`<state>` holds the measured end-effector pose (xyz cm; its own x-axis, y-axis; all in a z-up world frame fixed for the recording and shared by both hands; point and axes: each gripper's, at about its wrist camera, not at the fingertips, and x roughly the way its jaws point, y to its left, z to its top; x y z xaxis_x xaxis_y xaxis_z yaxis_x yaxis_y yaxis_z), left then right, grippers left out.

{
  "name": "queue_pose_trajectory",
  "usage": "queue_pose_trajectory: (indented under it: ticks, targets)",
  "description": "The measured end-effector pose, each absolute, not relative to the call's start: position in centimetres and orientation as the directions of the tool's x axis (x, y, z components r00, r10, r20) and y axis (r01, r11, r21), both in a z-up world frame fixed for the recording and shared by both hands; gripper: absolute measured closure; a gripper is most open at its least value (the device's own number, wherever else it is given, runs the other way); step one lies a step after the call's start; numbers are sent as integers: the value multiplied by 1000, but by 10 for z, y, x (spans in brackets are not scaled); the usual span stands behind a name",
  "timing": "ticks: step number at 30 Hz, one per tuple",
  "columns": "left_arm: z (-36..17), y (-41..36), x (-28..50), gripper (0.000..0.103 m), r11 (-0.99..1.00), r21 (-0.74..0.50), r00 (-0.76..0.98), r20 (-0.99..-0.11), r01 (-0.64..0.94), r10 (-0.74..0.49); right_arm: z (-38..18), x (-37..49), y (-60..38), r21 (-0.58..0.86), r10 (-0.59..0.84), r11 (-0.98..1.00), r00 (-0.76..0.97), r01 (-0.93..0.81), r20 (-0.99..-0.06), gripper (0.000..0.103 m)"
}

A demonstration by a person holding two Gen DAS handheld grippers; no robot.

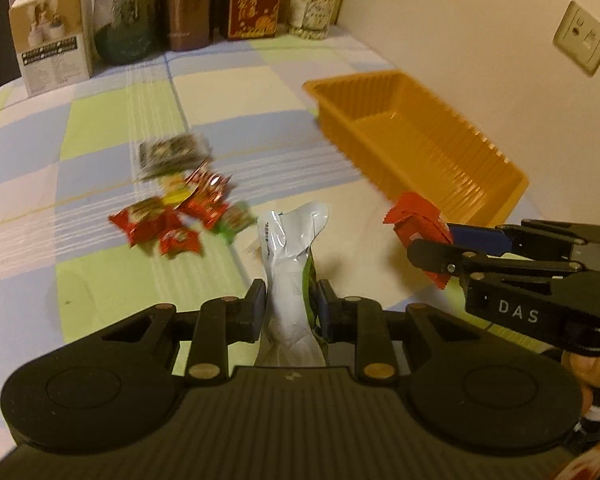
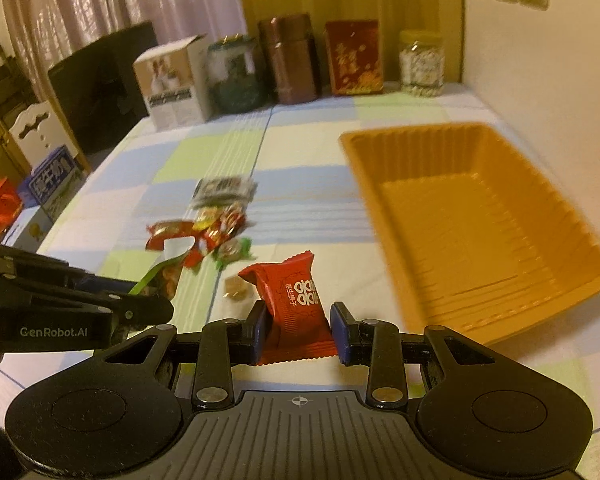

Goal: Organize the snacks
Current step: 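Carry the red packet and white pouch over the orange tray with both grippers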

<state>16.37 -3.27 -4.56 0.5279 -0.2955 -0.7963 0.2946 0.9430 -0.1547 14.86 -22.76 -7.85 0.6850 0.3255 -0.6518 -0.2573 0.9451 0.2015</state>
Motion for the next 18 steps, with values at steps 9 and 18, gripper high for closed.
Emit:
queue_pose_trajectory:
  ticks: [9,18]
  targets:
    - [-17,-92,173,79,930,-192,565,-750,312,-344,-53,152,-283,178,217,975,751,-134,-624,69]
    - [-11,-141,191,79,924,-198,571,-737,328,-361,-47,162,-328,162,148,985,775,-59,-615,69]
